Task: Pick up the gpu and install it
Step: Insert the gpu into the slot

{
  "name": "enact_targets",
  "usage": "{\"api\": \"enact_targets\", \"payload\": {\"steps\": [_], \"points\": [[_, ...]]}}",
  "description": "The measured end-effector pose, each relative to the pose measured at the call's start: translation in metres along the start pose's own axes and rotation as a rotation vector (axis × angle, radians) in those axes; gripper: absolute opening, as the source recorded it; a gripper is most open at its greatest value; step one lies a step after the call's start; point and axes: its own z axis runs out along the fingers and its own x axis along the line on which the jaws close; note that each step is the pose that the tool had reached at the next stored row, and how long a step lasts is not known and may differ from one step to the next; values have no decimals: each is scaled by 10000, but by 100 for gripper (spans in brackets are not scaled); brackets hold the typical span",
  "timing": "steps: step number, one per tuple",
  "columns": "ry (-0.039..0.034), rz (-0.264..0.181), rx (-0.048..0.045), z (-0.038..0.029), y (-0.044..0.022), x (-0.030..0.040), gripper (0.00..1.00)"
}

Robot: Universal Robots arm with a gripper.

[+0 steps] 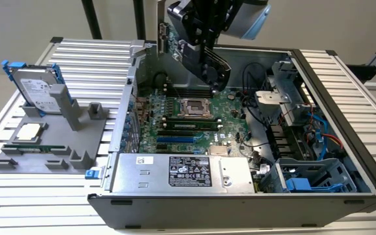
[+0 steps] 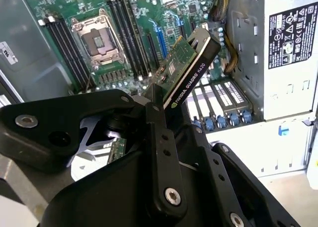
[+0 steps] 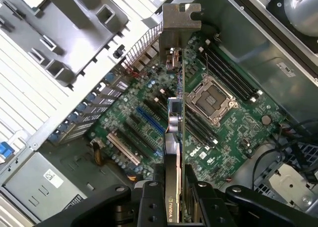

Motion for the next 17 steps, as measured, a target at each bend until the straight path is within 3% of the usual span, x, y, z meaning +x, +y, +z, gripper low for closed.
{"api": "enact_targets", "payload": {"steps": [17], "points": [[43,-890,-11,0,0,0,0]]}}
